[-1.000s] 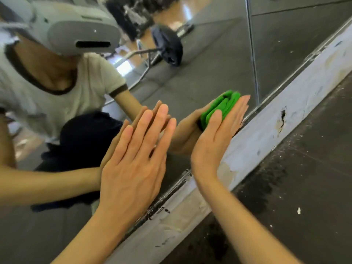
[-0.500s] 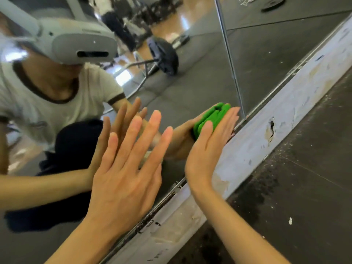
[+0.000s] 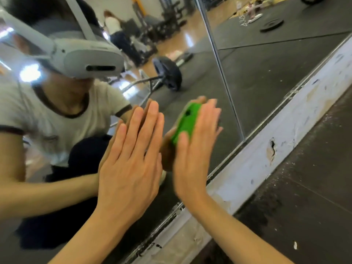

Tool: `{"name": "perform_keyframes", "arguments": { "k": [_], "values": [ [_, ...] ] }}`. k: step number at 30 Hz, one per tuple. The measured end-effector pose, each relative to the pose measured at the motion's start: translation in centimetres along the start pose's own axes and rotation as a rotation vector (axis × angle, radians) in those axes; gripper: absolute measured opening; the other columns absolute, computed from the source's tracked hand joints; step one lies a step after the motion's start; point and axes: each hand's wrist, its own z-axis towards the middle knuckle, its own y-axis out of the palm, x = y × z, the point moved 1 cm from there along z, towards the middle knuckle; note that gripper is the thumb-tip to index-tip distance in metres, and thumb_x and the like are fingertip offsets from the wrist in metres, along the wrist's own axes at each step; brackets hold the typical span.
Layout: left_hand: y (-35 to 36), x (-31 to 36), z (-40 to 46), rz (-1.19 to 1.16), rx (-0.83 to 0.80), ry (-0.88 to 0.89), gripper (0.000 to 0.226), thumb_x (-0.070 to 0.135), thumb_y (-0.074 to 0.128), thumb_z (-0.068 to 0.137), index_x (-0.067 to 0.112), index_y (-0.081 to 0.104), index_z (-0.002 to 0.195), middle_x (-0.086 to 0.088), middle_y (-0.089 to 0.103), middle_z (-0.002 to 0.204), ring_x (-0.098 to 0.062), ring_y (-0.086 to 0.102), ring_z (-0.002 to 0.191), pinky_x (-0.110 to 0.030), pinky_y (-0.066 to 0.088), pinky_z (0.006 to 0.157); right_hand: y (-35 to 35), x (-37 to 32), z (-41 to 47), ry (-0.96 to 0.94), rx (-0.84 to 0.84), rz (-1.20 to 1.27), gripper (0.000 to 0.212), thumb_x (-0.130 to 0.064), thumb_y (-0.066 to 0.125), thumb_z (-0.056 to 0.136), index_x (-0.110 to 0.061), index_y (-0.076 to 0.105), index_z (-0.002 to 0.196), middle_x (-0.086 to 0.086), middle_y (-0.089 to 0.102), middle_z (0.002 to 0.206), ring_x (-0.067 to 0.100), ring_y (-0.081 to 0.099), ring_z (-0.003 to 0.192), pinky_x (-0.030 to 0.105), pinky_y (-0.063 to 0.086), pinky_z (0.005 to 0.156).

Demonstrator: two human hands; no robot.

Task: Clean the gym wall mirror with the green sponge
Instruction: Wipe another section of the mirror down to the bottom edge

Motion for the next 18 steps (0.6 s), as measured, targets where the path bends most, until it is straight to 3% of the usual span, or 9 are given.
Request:
{"name": "perform_keyframes", "arguments": {
  "k": [2,4,6,9,11,13,18],
  "values": [
    [0.0,0.0,0.1,-0.007,0.002,-0.006,0.068,0.019,0.043,0.099,-0.002,0.02,0.159,-0.017,0.014,0.168,-0.029,0.005,0.156,-0.04,0.0,0.127,0.0,-0.3,-0.3,-0.335,-0.157,-0.122,0.056,-0.026,0.024,0.108,-0.009,0.006,0.158,0.0,-0.004,0.165,0.019,-0.007,0.156,0.042,-0.003,0.126],
    [0.1,0.0,0.0,-0.011,0.001,-0.014,0.07,0.019,0.046,0.097,-0.002,0.02,0.159,-0.017,0.013,0.168,-0.029,0.005,0.157,-0.041,0.001,0.128,-0.5,1.1,1.6,-0.48,-0.182,-0.189,0.054,-0.032,0.02,0.108,-0.006,0.012,0.155,-0.005,0.003,0.163,0.017,-0.006,0.155,0.042,0.0,0.126],
    [0.0,0.1,0.0,-0.006,-0.014,-0.015,0.072,0.02,0.046,0.096,-0.002,0.018,0.159,-0.016,0.012,0.169,-0.029,0.004,0.157,-0.041,0.001,0.127,-1.1,3.2,1.9,-0.349,-0.122,-0.151,0.056,-0.033,0.022,0.108,-0.007,0.012,0.157,-0.004,0.003,0.165,0.017,-0.004,0.156,0.04,-0.001,0.126],
    [-0.3,0.1,0.1,-0.011,-0.052,-0.021,0.073,0.022,0.046,0.095,-0.001,0.018,0.159,-0.015,0.011,0.169,-0.029,0.005,0.157,-0.041,0.002,0.127,-2.5,6.5,-0.8,0.101,0.048,-0.03,0.058,-0.035,0.023,0.109,-0.015,0.005,0.16,-0.005,0.0,0.169,0.013,-0.004,0.156,0.037,0.0,0.127],
    [-0.5,0.1,0.1,-0.016,-0.076,-0.017,0.075,0.024,0.047,0.095,-0.001,0.018,0.159,-0.015,0.011,0.169,-0.028,0.005,0.157,-0.041,0.001,0.127,-2.6,7.1,-1.5,0.263,0.102,0.0,0.056,-0.034,0.022,0.109,-0.018,0.003,0.159,-0.008,-0.001,0.168,0.007,-0.006,0.155,0.038,0.0,0.126],
    [-0.7,0.0,0.2,-0.019,-0.085,-0.016,0.075,0.026,0.048,0.095,-0.001,0.019,0.159,-0.015,0.011,0.169,-0.028,0.004,0.157,-0.04,0.001,0.127,-2.2,5.7,0.3,0.268,0.11,0.018,0.057,-0.027,0.024,0.108,-0.017,0.002,0.159,-0.009,-0.002,0.167,0.005,-0.008,0.154,0.034,-0.004,0.126],
    [-0.8,0.0,0.1,-0.052,-0.091,-0.008,0.072,0.03,0.042,0.097,-0.001,0.021,0.159,-0.015,0.012,0.169,-0.028,0.006,0.157,-0.041,0.003,0.127,-2.3,3.2,4.9,0.031,0.045,0.021,0.057,-0.021,0.029,0.109,-0.01,0.007,0.16,-0.006,0.005,0.167,0.01,-0.005,0.155,0.028,-0.008,0.124]
  ]
}}
